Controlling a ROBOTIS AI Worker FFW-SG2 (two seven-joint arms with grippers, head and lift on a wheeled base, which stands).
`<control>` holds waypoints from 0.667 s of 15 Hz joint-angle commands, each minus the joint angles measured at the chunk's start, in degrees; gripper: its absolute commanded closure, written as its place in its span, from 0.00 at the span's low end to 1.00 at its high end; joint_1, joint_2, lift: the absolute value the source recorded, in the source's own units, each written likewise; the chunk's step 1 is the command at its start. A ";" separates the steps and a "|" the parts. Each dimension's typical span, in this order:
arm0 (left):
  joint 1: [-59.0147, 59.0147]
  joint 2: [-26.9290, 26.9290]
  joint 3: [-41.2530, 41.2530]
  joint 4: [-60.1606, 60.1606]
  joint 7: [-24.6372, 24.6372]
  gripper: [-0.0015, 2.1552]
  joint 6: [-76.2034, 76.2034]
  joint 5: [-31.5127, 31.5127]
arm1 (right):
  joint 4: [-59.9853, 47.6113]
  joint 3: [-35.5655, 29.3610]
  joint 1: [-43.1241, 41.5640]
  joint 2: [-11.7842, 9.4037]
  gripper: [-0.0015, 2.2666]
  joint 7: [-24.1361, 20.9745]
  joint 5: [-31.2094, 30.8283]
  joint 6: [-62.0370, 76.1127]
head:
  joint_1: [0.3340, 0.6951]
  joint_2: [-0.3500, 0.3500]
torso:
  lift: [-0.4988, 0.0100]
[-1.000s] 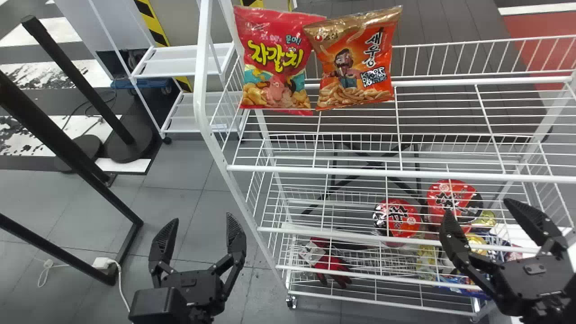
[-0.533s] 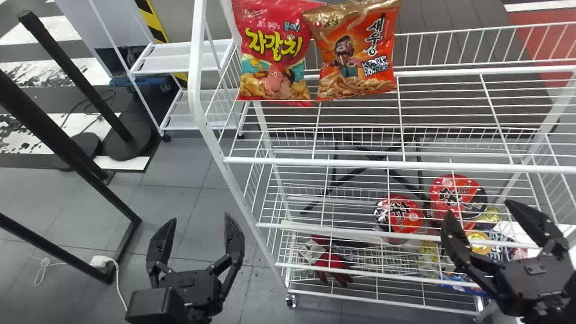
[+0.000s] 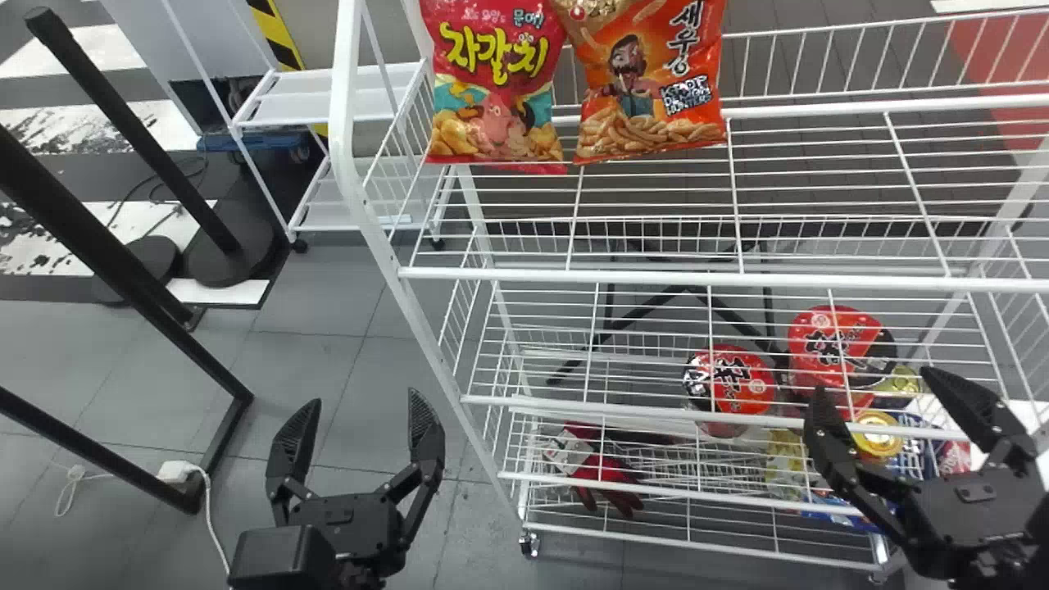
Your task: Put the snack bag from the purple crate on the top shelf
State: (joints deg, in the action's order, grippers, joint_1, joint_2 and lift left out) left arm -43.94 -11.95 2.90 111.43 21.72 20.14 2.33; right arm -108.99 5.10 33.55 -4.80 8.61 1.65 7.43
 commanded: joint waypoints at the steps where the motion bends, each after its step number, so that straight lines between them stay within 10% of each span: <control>1: -0.01 0.00 0.00 0.02 -0.01 0.06 0.12 -0.05 | 0.18 0.00 -0.06 0.05 0.05 0.00 0.02 0.00 | 1.00 0.81 | 0.69; 10: -0.36 0.08 0.00 -0.25 0.07 0.06 0.82 0.04 | 0.36 0.17 0.03 -0.04 0.05 0.00 0.02 0.00 | 1.00 0.81 | 0.62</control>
State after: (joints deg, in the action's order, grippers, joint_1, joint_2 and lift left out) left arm -44.29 -11.94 2.90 111.24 21.79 20.93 2.37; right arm -108.71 5.19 33.49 -4.83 8.61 1.67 7.42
